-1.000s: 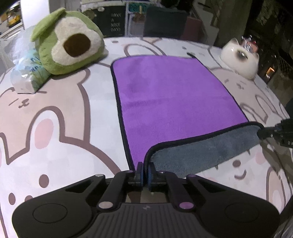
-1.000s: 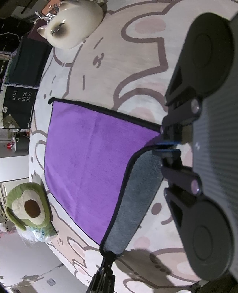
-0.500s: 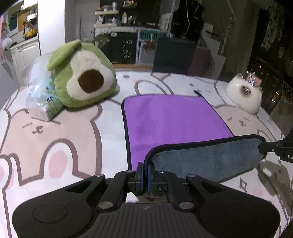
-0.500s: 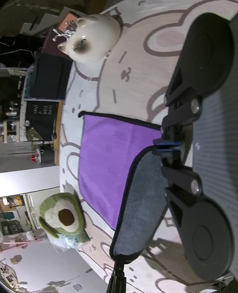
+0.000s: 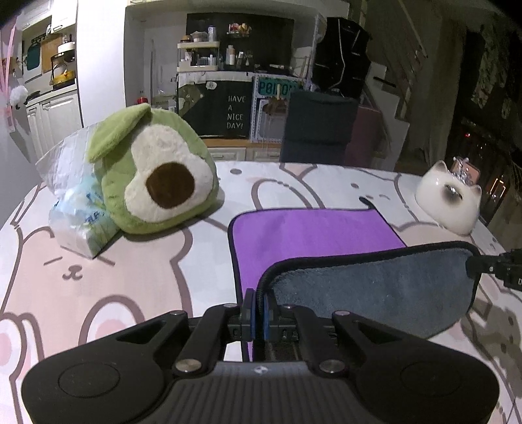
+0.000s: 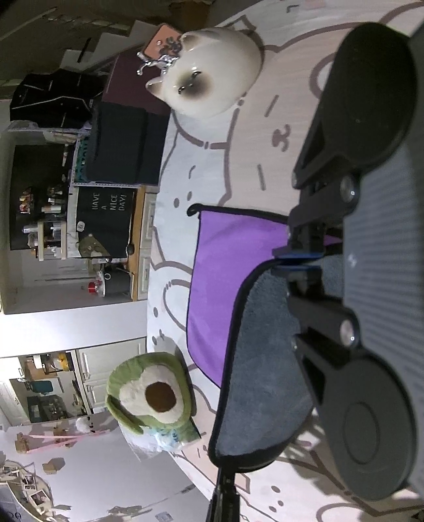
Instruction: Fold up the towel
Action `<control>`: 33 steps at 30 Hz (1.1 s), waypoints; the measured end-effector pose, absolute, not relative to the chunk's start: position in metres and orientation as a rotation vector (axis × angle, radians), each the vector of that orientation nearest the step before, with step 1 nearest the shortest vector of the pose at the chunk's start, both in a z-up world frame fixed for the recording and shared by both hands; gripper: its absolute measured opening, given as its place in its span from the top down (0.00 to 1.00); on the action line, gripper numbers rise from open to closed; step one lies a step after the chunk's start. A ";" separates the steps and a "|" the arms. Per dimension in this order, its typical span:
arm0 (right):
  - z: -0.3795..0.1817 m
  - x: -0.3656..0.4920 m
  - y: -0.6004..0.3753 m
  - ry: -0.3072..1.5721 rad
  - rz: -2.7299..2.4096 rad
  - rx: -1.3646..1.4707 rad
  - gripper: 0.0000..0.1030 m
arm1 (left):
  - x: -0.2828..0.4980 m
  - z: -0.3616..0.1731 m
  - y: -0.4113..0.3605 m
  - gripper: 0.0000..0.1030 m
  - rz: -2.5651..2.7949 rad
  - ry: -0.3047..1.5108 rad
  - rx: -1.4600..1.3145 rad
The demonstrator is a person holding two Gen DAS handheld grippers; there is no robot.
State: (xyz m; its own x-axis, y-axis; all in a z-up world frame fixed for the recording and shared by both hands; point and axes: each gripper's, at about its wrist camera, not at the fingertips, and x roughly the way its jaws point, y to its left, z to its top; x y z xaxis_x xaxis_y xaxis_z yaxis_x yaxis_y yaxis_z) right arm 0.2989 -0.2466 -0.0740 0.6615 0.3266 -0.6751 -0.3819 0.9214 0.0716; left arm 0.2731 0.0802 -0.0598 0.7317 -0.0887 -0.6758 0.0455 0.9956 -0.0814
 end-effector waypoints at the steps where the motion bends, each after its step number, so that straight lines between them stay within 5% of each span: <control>1: -0.074 0.302 -0.246 0.744 0.397 -0.077 0.95 | 0.277 -0.060 0.080 0.95 -0.076 0.742 -0.060; 33: -0.101 0.442 -0.223 0.735 0.336 -0.053 0.95 | 0.430 -0.089 0.092 0.95 -0.051 0.729 -0.018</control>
